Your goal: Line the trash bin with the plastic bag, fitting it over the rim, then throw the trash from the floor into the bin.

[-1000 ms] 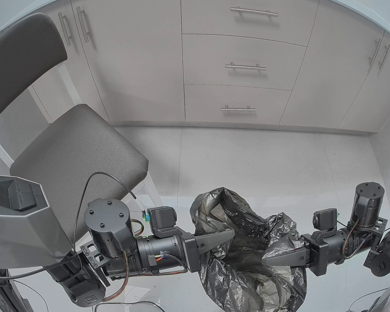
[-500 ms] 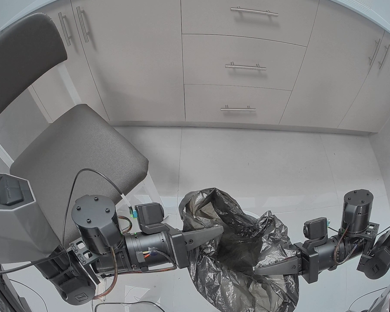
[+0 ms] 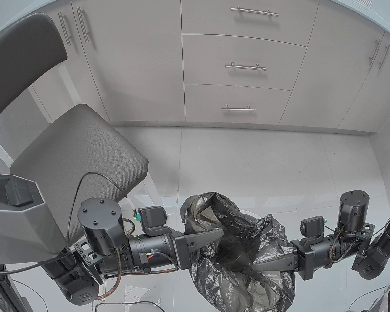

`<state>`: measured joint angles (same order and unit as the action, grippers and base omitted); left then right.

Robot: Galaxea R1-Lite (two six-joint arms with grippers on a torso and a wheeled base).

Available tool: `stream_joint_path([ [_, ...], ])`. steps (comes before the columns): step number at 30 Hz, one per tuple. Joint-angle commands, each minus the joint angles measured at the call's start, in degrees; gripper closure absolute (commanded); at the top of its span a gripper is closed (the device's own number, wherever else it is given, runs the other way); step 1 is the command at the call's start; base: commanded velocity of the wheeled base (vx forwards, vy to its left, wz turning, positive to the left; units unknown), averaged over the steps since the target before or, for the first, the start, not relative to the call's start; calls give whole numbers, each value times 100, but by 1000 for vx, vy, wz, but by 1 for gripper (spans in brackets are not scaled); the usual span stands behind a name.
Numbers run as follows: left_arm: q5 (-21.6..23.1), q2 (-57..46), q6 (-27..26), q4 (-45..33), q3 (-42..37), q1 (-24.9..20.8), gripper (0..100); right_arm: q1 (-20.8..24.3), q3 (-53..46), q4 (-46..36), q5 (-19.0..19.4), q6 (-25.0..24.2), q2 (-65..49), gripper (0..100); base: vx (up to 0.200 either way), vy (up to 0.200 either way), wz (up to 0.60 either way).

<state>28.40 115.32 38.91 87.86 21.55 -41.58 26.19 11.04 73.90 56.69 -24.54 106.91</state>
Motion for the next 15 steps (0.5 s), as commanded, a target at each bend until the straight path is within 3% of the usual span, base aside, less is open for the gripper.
stream_joint_path([
  [1, 7, 561, 2, 3, 209, 45, 100, -360, -155, 784, -17, -33, 743, 100, 0, 0, 0],
  [5, 7, 851, 2, 3, 367, 80, 100, -483, -331, 1610, -26, -42, 1376, 100, 0, 0, 0],
  [15, 16, 1300, -15, 3, 771, 142, 100, -755, -270, 1610, -17, -7, 1763, 100, 0, 0, 0],
])
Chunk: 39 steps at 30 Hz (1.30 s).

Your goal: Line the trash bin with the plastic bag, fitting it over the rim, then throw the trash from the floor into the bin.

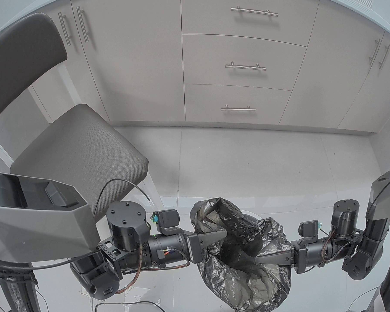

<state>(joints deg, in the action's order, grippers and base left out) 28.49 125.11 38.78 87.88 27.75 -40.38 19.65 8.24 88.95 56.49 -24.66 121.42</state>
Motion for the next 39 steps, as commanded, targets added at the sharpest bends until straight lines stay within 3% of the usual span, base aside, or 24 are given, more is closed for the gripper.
stream_joint_path([
  [1, 8, 338, -11, 1, 161, 21, 100, -102, 11, 105, 2, 14, 321, 100, 0, 0, 0],
  [14, 16, 743, -63, 1, 618, 30, 100, -480, 257, 105, 2, 49, 611, 100, 0, 0, 0],
  [23, 34, 1024, -90, 10, 759, 337, 100, -752, 485, 105, -24, 32, 778, 100, 0, 0, 0],
  [29, 25, 1226, -538, 10, 767, 399, 100, -814, 565, 105, -420, 111, 910, 100, 0, 0, 0],
  [32, -10, 1376, -898, 10, 759, 452, 100, -805, 617, 105, -692, 383, 989, 100, 0, 0, 0],
  [37, -19, 1402, -986, 1, 759, 460, 100, -796, 609, 105, -762, 559, 1068, 100, 0, 0, 0],
  [39, -19, 1490, -986, 1, 759, 460, 100, -761, 591, 105, -956, 585, 1086, 100, 0, 0, 0],
])
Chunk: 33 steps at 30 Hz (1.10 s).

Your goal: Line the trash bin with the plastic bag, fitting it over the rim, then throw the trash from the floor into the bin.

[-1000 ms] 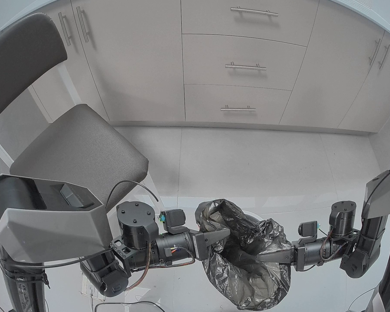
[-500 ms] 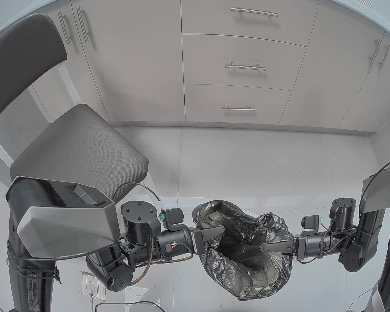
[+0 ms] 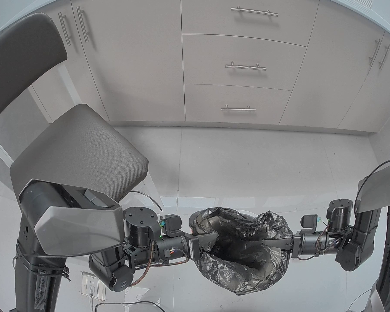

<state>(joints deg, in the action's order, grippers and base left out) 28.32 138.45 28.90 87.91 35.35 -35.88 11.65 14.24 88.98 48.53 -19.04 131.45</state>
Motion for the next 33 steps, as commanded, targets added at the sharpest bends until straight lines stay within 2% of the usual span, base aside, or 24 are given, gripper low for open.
stream_joint_path([
  [1, -11, 218, -8, -2, -2, 19, 100, 47, -9, 102, -327, 32, 118, 100, 0, 0, 0],
  [7, -11, 314, -16, -2, -2, 37, 100, 118, 9, 102, -608, 322, 302, 100, 0, 0, 0],
  [12, -11, 446, -8, -2, 51, 37, 100, 338, 61, 102, -1241, 498, 531, 100, 0, 0, 0],
  [17, -2, 508, -8, -2, 59, 37, 100, 434, 61, 102, -1434, 524, 583, 100, 0, 0, 0],
  [22, -2, 560, -8, -10, 51, 11, 100, 610, 105, 102, -2005, 639, 759, 100, 0, 0, 0],
  [24, -2, 560, -16, -10, 51, 2, 100, 628, 123, 102, -2085, 709, 803, 100, 0, 0, 0],
  [28, -11, 648, -342, -2, 33, -7, 100, 636, 141, 102, -2120, 814, 856, 100, 0, 0, 0],
  [30, -28, 763, -816, -10, 16, -42, 100, 636, 185, 102, -2137, 814, 865, 100, 0, 0, 0],
  [33, -230, 815, -966, -10, 33, -69, 100, 654, 246, 102, -2427, 806, 909, 100, 0, 0, 0],
])
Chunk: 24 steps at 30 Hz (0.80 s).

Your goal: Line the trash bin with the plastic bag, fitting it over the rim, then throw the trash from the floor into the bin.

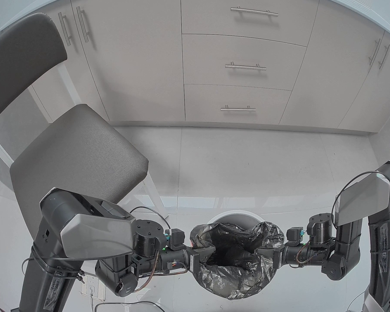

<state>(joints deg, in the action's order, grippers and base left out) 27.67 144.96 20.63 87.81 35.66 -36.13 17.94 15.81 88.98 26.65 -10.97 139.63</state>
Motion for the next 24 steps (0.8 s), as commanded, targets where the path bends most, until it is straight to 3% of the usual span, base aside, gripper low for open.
stream_joint_path([
  [1, -166, 164, -138, -1, 3, -43, 100, 25, 89, 102, -239, -1, 91, 100, 0, 0, 0],
  [2, -254, 182, -147, -1, 20, -61, 100, 95, 159, 102, -547, 7, 135, 100, 0, 0, 0],
  [4, -262, 199, -164, 8, 20, -87, 100, 130, 194, 102, -775, 25, 152, 100, 0, 0, 0],
  [15, -262, 226, -182, -1, 29, -104, 100, 60, 221, 102, -969, 315, 249, 100, 0, 0, 0],
  [24, -298, 323, -542, -1, 47, -148, 100, -37, 273, 102, -1100, 429, 319, 100, 0, 0, 0],
])
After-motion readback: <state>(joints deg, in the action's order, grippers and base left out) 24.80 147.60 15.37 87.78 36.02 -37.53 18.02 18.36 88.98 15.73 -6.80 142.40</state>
